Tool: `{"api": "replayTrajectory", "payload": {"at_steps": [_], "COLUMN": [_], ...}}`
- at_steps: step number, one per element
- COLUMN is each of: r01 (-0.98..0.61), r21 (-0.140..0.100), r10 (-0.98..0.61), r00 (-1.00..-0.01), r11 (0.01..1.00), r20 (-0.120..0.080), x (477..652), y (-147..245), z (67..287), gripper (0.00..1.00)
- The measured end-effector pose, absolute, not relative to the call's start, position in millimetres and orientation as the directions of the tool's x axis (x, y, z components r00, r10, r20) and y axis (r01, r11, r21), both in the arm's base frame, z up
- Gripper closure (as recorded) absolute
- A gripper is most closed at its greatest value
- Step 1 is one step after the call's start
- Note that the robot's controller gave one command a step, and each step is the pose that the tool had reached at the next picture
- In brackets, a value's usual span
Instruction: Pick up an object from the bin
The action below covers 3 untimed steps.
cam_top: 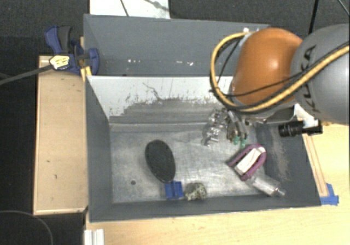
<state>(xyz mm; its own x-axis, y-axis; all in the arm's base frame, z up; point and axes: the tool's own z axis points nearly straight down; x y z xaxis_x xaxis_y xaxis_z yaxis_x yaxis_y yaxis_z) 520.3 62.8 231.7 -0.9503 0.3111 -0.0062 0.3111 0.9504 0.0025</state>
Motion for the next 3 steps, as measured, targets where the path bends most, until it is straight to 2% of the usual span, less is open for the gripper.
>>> {"api": "replayTrajectory", "payload": {"at_steps": [1, 2, 3], "r01": [0.308, 0.353, 0.465], "r21": [0.001, -0.002, 0.003], "r10": [0.308, 0.353, 0.465], "r00": [-0.952, -0.936, -0.885], "r11": [0.952, 0.936, 0.885], "r20": [-0.003, 0.006, -0.003], "x": [520.0, 500.8, 554.8], "y": [63, 107, 126], "z": [230, 144, 141], "gripper": [0.00, 0.00, 0.00]}}
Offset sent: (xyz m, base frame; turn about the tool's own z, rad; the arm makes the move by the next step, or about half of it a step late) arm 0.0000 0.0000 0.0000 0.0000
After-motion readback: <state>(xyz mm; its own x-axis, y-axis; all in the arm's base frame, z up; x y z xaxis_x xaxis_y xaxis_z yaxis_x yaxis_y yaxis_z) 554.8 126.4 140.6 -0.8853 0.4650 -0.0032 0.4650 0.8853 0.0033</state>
